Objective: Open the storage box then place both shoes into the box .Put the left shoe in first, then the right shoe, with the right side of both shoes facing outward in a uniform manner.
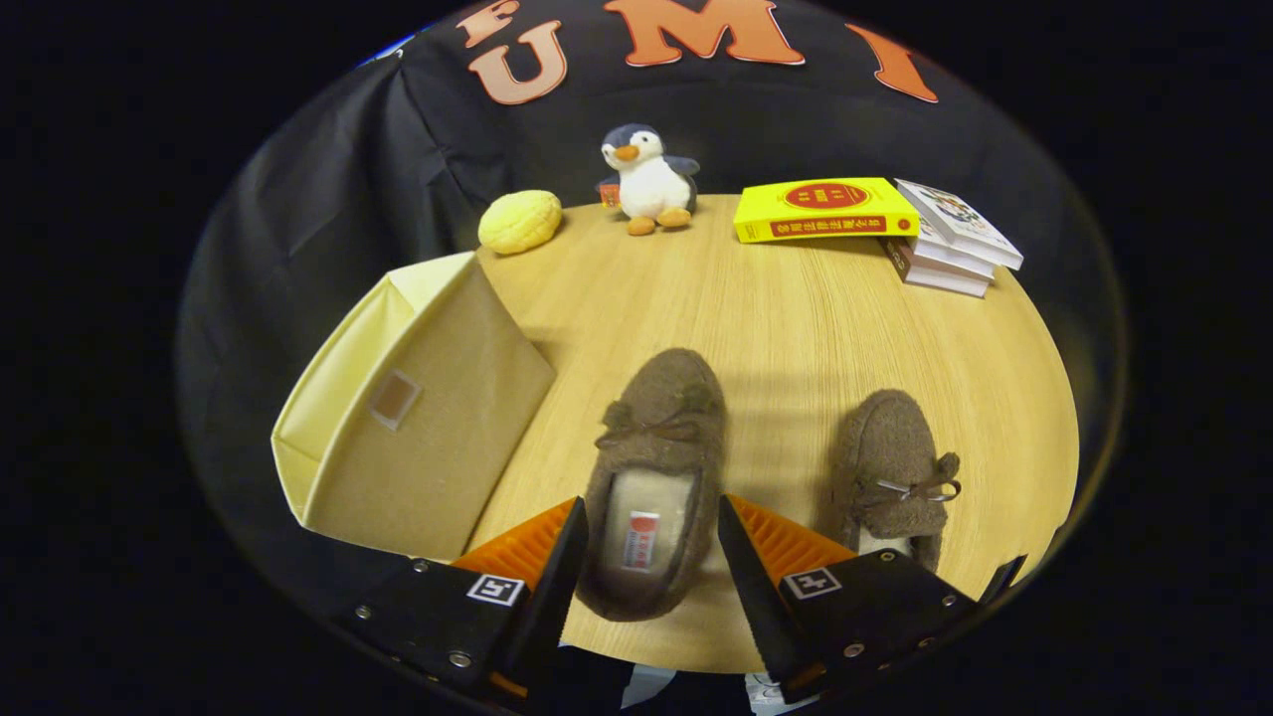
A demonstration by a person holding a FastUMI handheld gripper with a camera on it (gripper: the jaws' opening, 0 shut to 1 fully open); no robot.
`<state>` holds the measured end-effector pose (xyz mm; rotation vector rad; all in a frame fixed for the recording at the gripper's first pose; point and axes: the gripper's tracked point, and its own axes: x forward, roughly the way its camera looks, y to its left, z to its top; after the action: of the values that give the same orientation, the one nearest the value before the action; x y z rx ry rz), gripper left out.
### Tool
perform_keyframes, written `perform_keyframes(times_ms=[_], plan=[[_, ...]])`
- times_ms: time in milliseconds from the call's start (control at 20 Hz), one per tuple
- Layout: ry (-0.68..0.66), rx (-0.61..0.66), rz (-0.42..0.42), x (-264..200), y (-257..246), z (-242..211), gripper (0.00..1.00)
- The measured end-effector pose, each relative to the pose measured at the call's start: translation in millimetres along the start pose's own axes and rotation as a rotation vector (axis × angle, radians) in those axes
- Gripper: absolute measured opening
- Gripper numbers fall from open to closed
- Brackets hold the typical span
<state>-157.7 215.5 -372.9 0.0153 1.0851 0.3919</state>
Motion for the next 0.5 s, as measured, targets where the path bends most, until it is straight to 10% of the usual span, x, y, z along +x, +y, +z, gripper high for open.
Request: perform_keyframes(times_ms=[500], plan=[[0.088, 0.101, -0.03, 57, -15, -5, 0.47]])
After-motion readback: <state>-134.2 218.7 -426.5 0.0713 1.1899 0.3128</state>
